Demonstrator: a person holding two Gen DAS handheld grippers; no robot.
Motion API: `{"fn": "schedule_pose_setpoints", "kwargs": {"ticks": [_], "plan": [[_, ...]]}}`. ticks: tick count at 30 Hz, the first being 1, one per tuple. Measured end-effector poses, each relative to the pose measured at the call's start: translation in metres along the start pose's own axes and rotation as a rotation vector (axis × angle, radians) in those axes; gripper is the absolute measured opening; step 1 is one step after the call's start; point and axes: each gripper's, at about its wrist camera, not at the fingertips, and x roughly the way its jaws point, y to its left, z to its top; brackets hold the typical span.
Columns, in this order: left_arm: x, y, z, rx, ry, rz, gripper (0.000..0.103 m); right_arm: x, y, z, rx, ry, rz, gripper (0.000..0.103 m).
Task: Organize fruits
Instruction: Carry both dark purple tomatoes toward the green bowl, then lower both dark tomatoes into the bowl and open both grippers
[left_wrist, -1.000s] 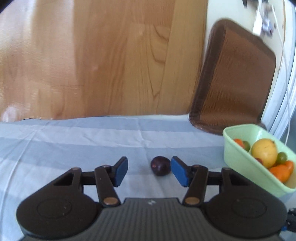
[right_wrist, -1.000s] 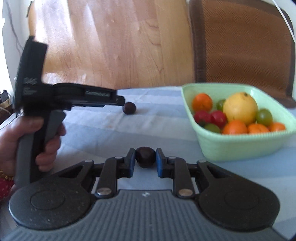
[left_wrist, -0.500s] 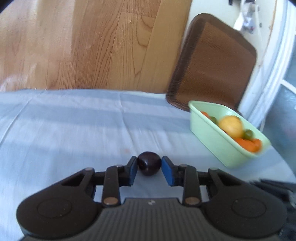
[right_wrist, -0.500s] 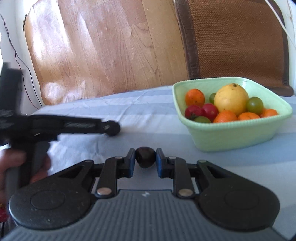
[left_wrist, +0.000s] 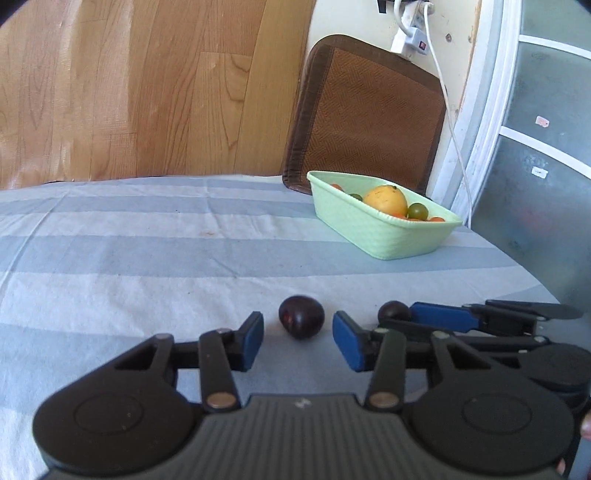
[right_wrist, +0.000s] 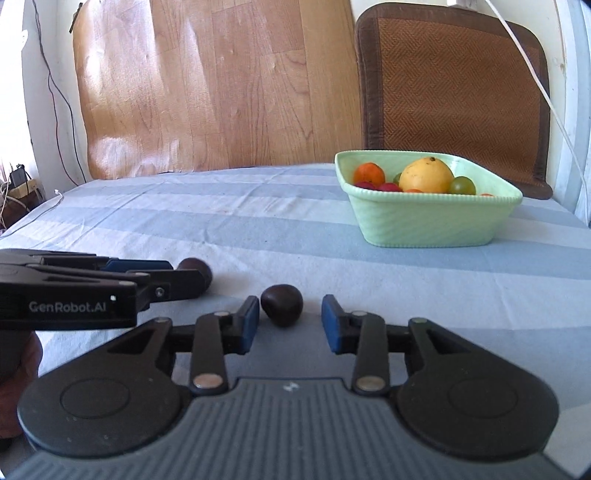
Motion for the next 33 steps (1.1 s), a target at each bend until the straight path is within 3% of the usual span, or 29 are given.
{"fn": "schedule_pose_setpoints", "kwargs": {"ticks": [7, 8, 9, 10, 12, 16, 18, 21, 25, 32, 33], "plan": [[0.01, -0.006, 0.01, 0.041, -0.001, 0.017, 0.048, 0.001, -0.001, 0.0, 0.016, 0.005, 0.013, 0.04], [0.014, -0.007, 0.011, 0.041, 0.008, 0.011, 0.044, 0.002, -0.001, 0.0, 0.013, 0.007, 0.016, 0.04], [0.019, -0.007, 0.011, 0.037, 0.029, -0.004, 0.034, 0.002, 0.0, 0.001, 0.001, 0.006, 0.013, 0.035], [0.021, -0.006, 0.012, 0.034, 0.035, -0.009, 0.03, 0.002, 0.0, 0.001, -0.006, 0.004, 0.019, 0.025], [0.023, -0.005, 0.013, 0.025, 0.043, -0.056, 0.029, 0.0, -0.004, 0.004, 0.015, -0.006, 0.028, 0.025], [0.025, -0.01, 0.032, -0.023, 0.017, -0.143, 0.029, -0.015, -0.024, 0.022, 0.075, -0.126, 0.009, 0.025], [0.031, -0.018, 0.054, -0.024, -0.017, -0.17, 0.029, -0.021, -0.036, 0.036, 0.072, -0.196, -0.046, 0.025], [0.053, -0.032, 0.088, -0.026, -0.041, -0.195, 0.03, -0.014, -0.058, 0.051, 0.068, -0.248, -0.118, 0.025], [0.1, -0.043, 0.115, -0.047, -0.026, -0.203, 0.03, 0.01, -0.087, 0.06, 0.092, -0.226, -0.145, 0.026], [0.148, -0.054, 0.12, -0.04, 0.042, -0.2, 0.032, 0.025, -0.099, 0.054, 0.128, -0.198, -0.128, 0.028], [0.149, -0.053, 0.119, -0.049, 0.039, -0.201, 0.034, 0.022, -0.099, 0.054, 0.131, -0.214, -0.128, 0.033]]}}
